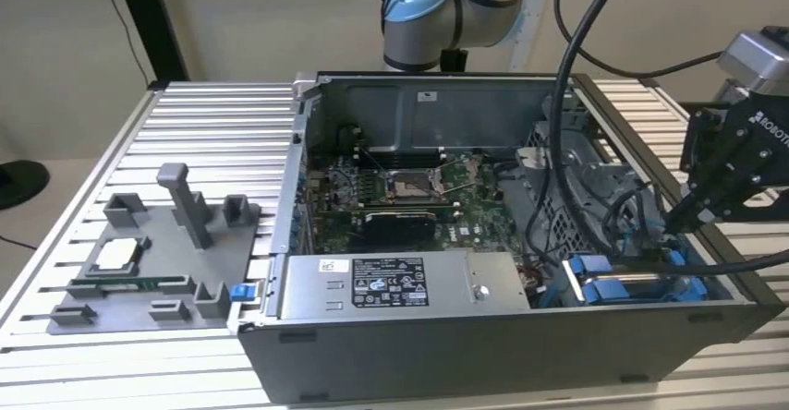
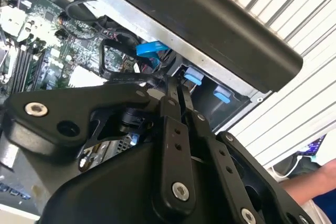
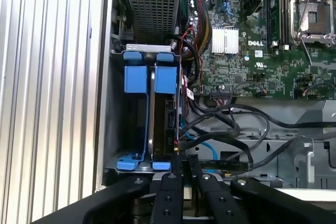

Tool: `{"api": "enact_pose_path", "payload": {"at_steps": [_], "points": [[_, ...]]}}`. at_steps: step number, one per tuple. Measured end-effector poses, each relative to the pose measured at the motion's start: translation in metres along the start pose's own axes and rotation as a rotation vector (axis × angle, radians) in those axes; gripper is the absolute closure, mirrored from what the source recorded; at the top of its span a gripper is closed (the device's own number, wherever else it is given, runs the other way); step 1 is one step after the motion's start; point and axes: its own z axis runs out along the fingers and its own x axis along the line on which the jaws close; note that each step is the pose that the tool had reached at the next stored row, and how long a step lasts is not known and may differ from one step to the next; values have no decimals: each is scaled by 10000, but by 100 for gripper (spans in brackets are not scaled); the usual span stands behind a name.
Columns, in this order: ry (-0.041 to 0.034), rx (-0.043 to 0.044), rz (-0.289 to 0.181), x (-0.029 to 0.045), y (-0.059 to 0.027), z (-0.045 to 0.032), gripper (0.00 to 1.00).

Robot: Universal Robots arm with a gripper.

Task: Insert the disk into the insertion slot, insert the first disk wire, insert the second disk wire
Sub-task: 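Insert the second disk wire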

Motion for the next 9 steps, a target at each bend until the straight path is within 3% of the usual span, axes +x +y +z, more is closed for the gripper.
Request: {"api": "enact_pose_path", "payload": {"at_steps": [3, 9], "points": [[1, 0, 1, -3, 48, -62, 100], [1, 3, 1, -1, 224, -46, 100]]}}
